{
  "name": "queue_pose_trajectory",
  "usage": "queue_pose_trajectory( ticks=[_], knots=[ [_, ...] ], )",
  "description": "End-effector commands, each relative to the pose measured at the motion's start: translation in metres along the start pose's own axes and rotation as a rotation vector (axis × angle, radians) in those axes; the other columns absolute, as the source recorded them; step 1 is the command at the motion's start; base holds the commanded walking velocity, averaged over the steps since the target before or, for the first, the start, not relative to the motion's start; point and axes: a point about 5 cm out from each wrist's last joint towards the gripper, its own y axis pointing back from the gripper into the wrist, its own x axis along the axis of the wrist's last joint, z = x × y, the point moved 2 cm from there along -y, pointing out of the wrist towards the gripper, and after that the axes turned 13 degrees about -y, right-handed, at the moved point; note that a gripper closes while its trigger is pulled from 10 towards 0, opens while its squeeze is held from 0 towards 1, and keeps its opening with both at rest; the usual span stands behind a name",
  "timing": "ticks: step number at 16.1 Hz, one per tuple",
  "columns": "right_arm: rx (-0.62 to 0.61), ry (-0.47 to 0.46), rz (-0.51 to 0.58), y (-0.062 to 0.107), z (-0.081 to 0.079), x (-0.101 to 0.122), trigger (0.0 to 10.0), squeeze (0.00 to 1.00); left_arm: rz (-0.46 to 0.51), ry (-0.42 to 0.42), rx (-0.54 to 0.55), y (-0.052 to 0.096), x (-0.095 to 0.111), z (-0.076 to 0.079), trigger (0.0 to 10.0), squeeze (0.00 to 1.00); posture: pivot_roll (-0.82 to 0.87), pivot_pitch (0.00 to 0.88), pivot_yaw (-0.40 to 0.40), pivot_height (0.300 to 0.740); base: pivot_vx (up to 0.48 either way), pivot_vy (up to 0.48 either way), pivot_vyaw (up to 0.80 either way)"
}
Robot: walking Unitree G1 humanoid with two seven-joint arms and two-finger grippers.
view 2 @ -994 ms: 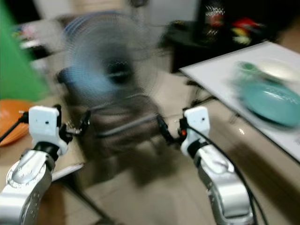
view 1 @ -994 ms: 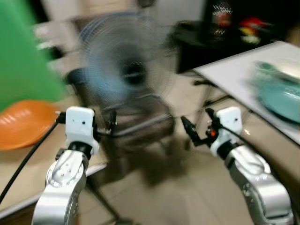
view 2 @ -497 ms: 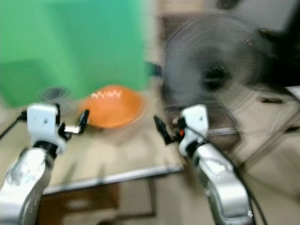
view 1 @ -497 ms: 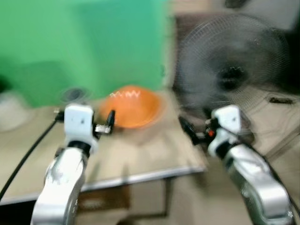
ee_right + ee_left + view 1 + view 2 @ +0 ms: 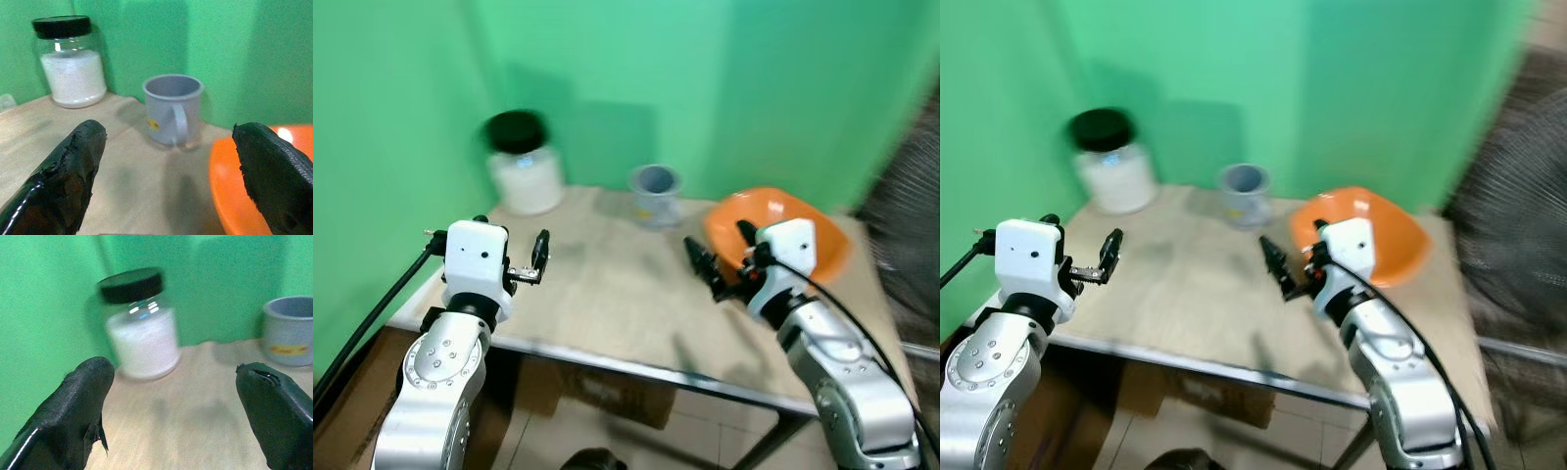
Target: Setting the table
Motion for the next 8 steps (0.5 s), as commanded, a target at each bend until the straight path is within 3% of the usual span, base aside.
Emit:
queue_pose_trajectory(
  ticks=[1, 6, 7, 8],
  knots=[
    [-0.016, -0.001, 0.017, 0.0003, 0.0067, 0.0062, 10.0, 0.00, 0.025, -0.007, -0.003, -0.0008, 0.0059, 0.0010, 10.0, 1.00, 0.11, 0.000, 0.037, 0.740, 0.000, -0.480, 0.00],
    [-0.035, -0.009, 0.018, -0.0006, 0.0119, 0.0087, 10.0, 0.00, 0.028, -0.006, -0.013, -0.0014, 0.0066, 0.0039, 10.0, 1.00, 0.11, 0.000, 0.033, 0.740, 0.000, -0.464, 0.00],
    [-0.037, -0.012, 0.019, -0.0008, 0.0130, 0.0097, 10.0, 0.00, 0.026, -0.003, -0.010, -0.0011, 0.0062, 0.0037, 10.0, 1.00, 0.11, 0.000, 0.032, 0.740, 0.000, 0.000, 0.00],
    [-0.022, -0.012, 0.013, -0.0035, 0.0147, 0.0134, 10.0, 0.00, 0.017, 0.078, -0.028, -0.0004, 0.0059, 0.0057, 10.0, 1.00, 0.11, 0.000, 0.033, 0.740, 0.000, 0.000, 0.00]
  ],
)
